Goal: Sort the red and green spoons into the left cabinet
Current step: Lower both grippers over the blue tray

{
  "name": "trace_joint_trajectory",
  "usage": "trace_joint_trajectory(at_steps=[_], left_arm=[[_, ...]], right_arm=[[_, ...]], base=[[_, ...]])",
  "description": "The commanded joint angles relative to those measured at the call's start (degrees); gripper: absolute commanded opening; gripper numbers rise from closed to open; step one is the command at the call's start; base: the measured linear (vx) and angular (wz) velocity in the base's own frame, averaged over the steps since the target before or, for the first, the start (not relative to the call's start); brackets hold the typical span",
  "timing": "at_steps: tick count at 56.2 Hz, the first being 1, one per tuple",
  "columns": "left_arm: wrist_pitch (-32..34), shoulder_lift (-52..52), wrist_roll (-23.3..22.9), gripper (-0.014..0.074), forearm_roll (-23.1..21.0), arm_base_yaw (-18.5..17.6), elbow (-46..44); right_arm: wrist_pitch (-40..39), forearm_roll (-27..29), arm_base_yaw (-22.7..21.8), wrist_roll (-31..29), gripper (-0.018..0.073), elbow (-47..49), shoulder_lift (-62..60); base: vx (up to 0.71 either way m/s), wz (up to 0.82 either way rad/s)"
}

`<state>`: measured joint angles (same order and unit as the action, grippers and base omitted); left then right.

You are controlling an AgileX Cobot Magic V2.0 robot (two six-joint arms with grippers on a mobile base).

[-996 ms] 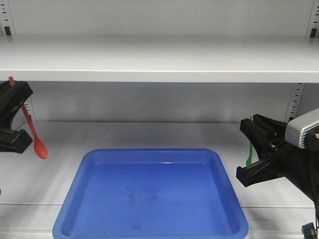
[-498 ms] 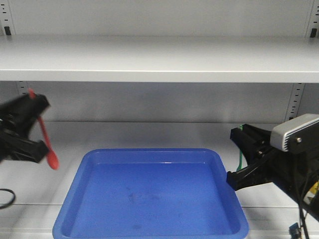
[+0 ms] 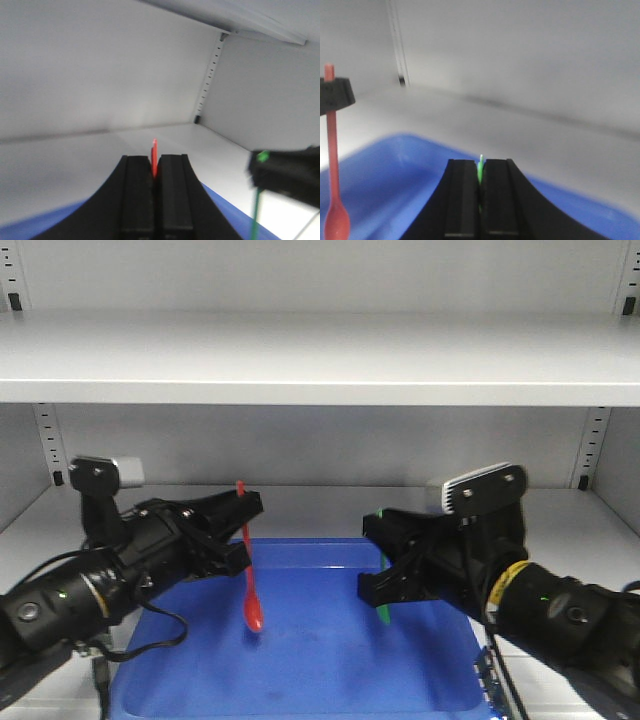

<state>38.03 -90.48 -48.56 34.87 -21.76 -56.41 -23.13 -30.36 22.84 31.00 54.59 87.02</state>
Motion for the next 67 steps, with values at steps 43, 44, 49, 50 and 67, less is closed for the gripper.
trace_joint_trajectory(at_steps=[43,44,49,50,67], left_arm=[[4.31,-1.96,-0.49,0.0654,-0.33,-0.7,-2.09],[4.31,-1.96,1.48,0.066,0.24,-0.7,-2.09],[4.31,-1.96,9.75,0.0662,3.93,-0.7,-2.09],[4.31,-1.96,11.29,0.0659,4.89,-0.7,-2.09],[4.75,-1.96,22.85,0.0572,9.63,-0.7,-2.09]], right_arm=[[1.66,0.41,0.03,5.85,0.0684,2.55,0.09],[1.6,0.41,0.03,5.85,0.0691,2.55,0.09],[1.57,0.41,0.03,5.85,0.0695,2.55,0.09],[1.57,0.41,0.03,5.85,0.0693,2.55,0.09],[1.63,0.41,0.03,5.85,0.0627,2.55,0.09]], base=[[0.0,0.0],[0.0,0.0],[0.0,0.0],[0.0,0.0],[0.0,0.0]])
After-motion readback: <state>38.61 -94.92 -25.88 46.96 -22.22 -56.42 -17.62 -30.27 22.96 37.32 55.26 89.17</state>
